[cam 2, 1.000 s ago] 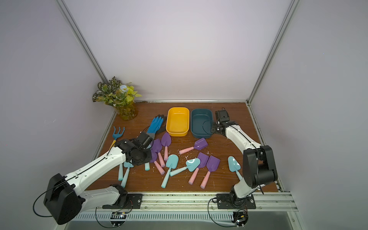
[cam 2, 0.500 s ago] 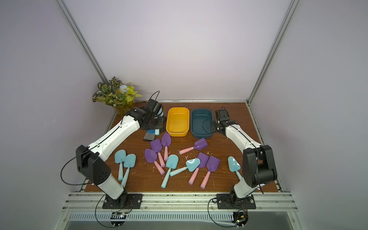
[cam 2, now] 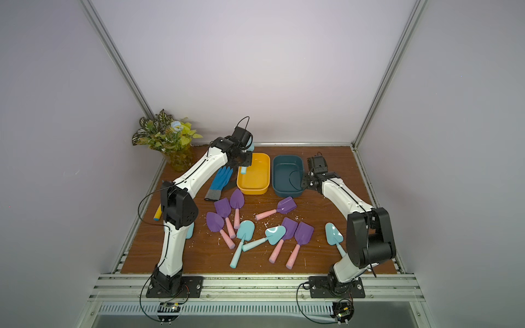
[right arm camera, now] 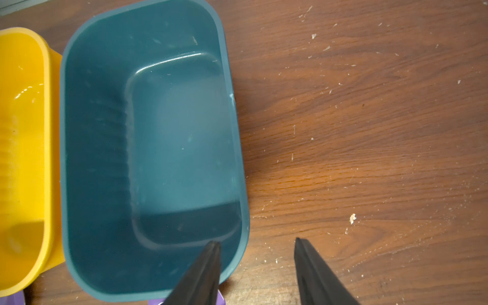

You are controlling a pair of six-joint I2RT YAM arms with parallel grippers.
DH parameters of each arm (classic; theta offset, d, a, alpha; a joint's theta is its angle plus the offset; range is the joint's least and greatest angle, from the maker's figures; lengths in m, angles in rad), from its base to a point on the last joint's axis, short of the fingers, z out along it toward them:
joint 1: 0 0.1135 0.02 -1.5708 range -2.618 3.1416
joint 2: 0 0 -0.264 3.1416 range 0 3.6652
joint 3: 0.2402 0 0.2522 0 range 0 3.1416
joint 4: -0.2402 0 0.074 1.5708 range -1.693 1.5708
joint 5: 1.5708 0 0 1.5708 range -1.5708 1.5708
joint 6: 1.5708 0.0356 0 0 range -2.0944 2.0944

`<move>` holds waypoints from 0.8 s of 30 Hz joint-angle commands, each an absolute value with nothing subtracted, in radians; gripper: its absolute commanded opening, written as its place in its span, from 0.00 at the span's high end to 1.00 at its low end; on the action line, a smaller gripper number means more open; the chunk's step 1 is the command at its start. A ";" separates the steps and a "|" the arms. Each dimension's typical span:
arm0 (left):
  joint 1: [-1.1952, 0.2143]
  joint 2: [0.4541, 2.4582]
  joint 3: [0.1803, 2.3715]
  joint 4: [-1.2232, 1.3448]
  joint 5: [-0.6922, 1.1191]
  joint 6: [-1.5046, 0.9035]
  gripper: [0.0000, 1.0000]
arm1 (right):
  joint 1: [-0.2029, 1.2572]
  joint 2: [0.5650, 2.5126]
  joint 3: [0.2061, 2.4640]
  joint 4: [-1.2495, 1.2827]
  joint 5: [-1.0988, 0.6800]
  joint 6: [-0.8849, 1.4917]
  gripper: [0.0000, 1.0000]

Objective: Sort the small shovels by color and place them into the storage box
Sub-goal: Place the shovel in the storage box.

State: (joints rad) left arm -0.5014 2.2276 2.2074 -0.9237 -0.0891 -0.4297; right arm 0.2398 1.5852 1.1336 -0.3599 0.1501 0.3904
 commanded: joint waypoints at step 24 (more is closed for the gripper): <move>-0.498 2.428 2.217 -0.941 -0.061 -0.423 1.00 | 0.236 1.528 1.112 -0.341 0.141 0.412 0.48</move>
State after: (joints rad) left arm -0.5014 2.4252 2.2086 -0.9253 -0.0498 -0.4198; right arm 0.2398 1.5703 1.1183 -0.3546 0.1497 0.3985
